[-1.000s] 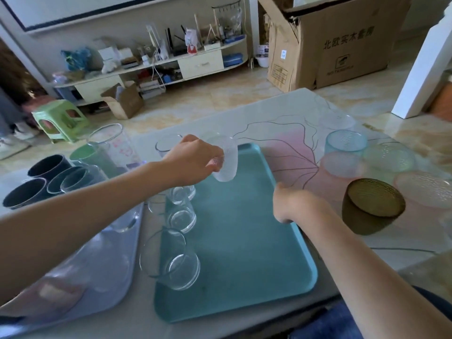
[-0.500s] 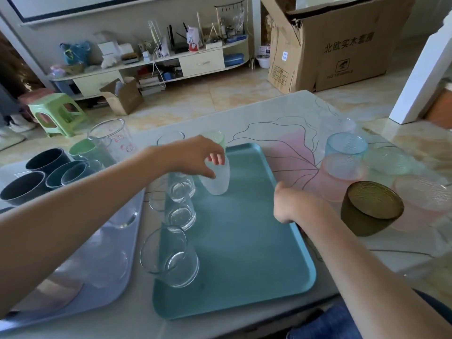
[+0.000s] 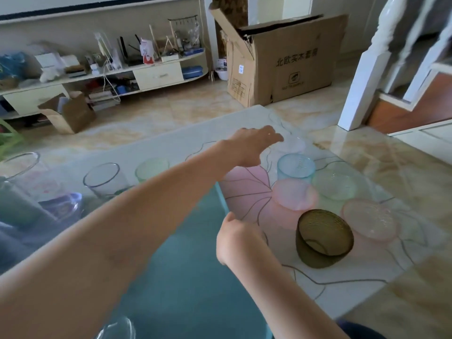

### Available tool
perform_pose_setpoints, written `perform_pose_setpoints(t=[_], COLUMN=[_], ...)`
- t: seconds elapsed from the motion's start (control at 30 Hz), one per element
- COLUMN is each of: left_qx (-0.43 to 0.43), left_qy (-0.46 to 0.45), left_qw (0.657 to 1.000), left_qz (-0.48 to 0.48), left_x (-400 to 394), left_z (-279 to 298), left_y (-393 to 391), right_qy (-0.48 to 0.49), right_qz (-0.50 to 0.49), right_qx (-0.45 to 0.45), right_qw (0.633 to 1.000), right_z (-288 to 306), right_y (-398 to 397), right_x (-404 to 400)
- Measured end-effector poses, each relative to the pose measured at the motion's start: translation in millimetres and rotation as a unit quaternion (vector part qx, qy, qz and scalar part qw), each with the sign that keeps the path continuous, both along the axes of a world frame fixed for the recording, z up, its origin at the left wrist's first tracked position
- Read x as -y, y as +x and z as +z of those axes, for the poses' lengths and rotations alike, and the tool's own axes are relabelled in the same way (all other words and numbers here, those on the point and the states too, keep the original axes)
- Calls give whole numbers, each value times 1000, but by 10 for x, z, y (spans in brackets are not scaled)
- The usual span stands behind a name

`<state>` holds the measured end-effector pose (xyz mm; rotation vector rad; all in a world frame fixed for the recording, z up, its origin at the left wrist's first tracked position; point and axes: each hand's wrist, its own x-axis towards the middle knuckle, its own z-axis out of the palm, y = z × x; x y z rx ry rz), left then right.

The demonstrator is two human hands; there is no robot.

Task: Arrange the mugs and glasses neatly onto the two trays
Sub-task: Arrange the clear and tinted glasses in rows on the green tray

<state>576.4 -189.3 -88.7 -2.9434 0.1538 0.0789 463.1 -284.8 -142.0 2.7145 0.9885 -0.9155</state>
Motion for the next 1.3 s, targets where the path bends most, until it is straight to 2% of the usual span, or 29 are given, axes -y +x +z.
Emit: perform_pose_setpoints(t=[0.2, 0.33, 0.5, 0.67, 0.77, 0.93, 1.03, 1.17, 1.3], left_qx=[-8, 0, 44, 41, 22, -30, -78, -158, -172], left_qy=[-56, -81, -91, -100, -97, -96, -58, -17, -2], left_qw=[998, 995, 991, 987, 983, 981, 984, 977, 974], left_qz=[33, 56, 82, 122, 157, 166, 152, 145, 148], left_x=[140, 40, -111, -244, -284, -247, -272, -317, -347], left_z=[-354, -298, 22, 324, 442, 437, 288, 93, 136], left_y=[331, 212, -477, -1444, -1960, -2514, -2643, -2704, -2690], right_qy=[11, -9, 17, 3, 21, 22, 30, 18, 9], right_qz=[-5, 33, 21, 34, 40, 8, -3, -3, 4], right_qx=[-22, 1, -3, 28, 55, 50, 34, 62, 75], right_qw=[1000, 999, 1000, 999, 997, 998, 999, 998, 997], right_z=[-127, -208, -35, -96, -152, -59, -60, -90, -86], right_y=[99, 96, 59, -14, -49, -62, -48, -75, -70], right_x=[-53, -87, 24, 9, 5, 62, 42, 33, 56])
